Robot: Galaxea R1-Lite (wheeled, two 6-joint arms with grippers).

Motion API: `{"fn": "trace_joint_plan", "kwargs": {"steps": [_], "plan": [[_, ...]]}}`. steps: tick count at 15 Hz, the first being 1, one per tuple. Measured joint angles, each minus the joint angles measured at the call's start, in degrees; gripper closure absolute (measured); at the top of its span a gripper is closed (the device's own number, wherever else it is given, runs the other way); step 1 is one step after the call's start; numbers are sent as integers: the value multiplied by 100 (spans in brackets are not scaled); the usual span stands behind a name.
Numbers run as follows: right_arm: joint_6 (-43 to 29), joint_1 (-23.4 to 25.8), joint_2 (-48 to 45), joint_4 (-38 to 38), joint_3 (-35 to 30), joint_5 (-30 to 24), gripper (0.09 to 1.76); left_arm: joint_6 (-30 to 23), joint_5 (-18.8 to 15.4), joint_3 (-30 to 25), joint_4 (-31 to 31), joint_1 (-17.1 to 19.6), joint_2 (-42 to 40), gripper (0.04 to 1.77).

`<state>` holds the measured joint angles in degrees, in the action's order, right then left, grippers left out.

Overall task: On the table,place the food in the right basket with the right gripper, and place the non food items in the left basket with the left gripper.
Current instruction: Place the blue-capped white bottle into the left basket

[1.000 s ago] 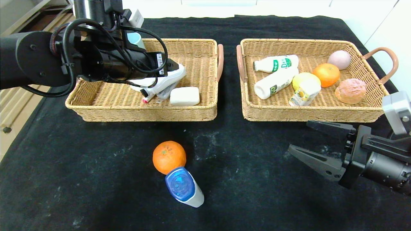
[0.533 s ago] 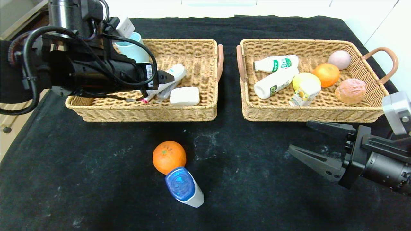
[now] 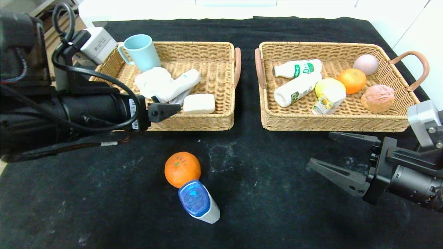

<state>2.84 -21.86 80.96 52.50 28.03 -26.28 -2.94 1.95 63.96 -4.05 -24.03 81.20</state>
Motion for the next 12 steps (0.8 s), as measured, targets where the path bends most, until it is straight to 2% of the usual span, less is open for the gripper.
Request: {"fn": "trace_joint_plan", "kwargs": {"steps": [5,9,12], "plan": [[2,-2,33,0,-6,0,14,208,-171,-1122,-13,-505,-979,11],[10,-11,88,0,-17,0,14,272,-179,-1780,-16,-603,-1525,11],[11,-18,115,2,-24,0,14,517,-236,-2208,-11,-679,-1880,11]]}}
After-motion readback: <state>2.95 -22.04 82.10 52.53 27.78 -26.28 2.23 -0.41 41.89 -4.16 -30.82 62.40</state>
